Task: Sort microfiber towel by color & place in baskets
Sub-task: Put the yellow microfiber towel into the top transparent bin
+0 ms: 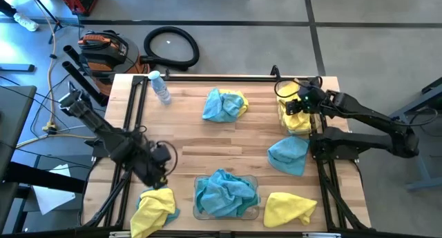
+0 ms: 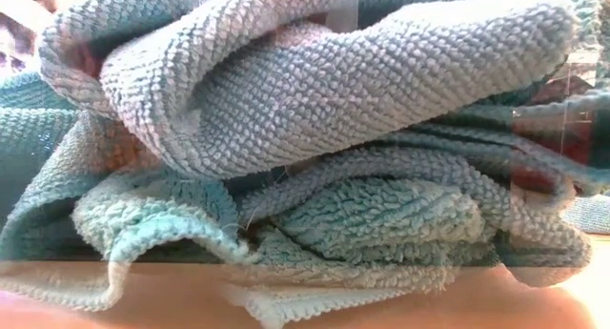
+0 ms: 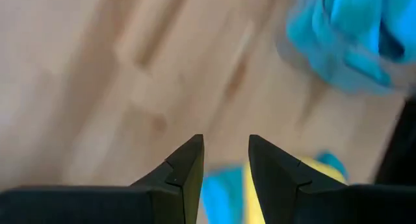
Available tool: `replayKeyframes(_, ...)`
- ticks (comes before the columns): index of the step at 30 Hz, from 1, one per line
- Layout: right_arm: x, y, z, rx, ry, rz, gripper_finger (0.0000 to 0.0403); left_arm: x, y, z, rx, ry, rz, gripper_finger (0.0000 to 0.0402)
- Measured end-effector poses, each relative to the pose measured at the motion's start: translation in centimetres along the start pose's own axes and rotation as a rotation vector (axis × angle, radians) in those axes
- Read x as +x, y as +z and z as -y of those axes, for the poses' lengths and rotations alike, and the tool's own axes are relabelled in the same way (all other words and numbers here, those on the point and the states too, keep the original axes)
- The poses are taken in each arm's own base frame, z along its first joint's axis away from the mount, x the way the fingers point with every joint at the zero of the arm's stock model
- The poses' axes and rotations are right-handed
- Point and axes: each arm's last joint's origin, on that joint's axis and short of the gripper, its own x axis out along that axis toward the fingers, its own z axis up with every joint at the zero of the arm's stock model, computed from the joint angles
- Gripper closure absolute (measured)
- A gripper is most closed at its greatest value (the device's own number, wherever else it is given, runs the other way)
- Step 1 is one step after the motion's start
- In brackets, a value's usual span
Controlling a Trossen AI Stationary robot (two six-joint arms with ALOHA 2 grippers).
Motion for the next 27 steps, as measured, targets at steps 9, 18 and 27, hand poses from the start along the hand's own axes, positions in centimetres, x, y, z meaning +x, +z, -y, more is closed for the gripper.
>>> replayKeyframes(9,-0.2,-0.3,-0.4,-0.035,-0.013,0.026,0.0219,1.8,-3.3,2.4,-0.23,0.02,-0.228,0.0294)
replayKeyframes(18,-0.2,-0.4,-0.6,-0.052,0.0,0.023,0.0219,3.7,-4.4,3.5,-0.281,0.09,-0.365,0.0293)
replayKeyframes(27,-0.2,-0.4,-0.6,-0.052,-0.001,0.024,0.0219,5.5,-6.0,5.1,-0.265,0.104,-0.438,0.0293)
